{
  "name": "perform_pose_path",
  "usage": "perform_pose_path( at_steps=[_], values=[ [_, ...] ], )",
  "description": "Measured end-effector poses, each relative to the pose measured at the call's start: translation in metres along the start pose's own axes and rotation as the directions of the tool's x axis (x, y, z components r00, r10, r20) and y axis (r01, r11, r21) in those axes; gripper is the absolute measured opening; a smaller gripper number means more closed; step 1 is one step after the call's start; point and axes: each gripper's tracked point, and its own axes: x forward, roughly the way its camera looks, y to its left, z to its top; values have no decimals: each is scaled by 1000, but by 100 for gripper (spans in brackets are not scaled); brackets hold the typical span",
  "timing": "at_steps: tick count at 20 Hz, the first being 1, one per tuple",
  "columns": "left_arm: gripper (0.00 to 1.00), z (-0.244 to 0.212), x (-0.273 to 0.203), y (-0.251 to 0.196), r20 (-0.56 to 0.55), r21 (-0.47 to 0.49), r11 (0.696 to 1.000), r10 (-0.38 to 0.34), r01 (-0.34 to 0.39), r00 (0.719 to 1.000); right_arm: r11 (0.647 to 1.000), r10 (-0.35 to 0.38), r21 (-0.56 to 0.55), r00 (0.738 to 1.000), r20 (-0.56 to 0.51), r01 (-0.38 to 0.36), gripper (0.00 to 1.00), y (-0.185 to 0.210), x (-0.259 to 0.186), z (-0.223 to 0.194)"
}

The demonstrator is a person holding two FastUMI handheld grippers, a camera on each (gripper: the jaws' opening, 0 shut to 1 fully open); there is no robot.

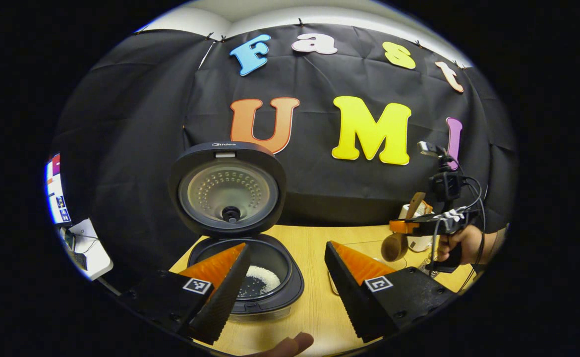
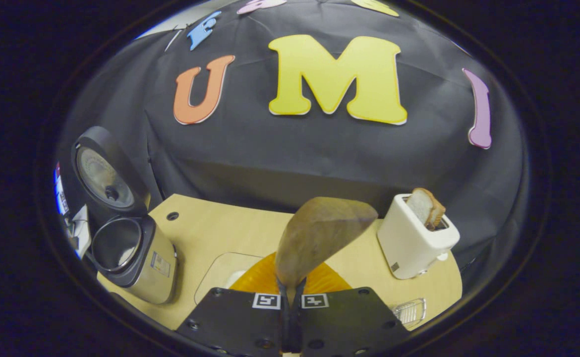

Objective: Close the left gripper, press the button to open the rice cooker; take a wooden spoon from the chopstick holder with the right hand, scoop a spoonful of rice and pour it into the rice cooker, then put the wooden spoon back into the chopstick holder.

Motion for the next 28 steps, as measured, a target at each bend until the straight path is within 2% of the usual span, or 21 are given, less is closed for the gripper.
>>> perform_pose_path(
  at_steps=[4, 8, 12, 17, 20, 22, 24, 25, 28],
  values=[
    [96, -2, -1, 4, -2, 0, 1000, -19, 19, 1000, 999, -41, -29, 998, -57, 39, 0, 13, 37, -29],
    [96, -3, -3, 11, 1, 3, 1000, -14, 14, 1000, 996, -74, -49, 993, -88, 70, 1, 18, 55, -45],
    [96, -8, -3, 20, -14, -2, 1000, -4, 4, 1000, 997, -64, -52, 995, -74, 60, 1, 35, 62, -50],
    [96, -15, -5, 25, -35, 0, 1000, -2, 2, 999, 999, -14, 37, 998, -69, 17, 0, 53, 61, -57],
    [96, -16, -7, 25, -35, 1, 1000, -6, 6, 999, 990, 48, 135, 995, -88, -36, 0, 67, 58, -65],
    [96, -18, -8, 26, -40, 3, 1000, -4, 4, 999, 966, 92, 250, 990, -104, -63, 1, 69, 59, -69],
    [96, -19, -8, 27, -43, 1, 1000, -3, 3, 999, 937, 101, 344, 988, -114, -57, 1, 63, 62, -73],
    [96, -20, -9, 28, -45, 1, 1000, -1, 1, 999, 937, 89, 346, 989, -118, -43, 1, 57, 63, -75],
    [96, -19, -9, 29, -46, 11, 1000, 1, -1, 999, 968, 68, 249, 991, -112, -38, 1, 51, 59, -74]
  ],
)
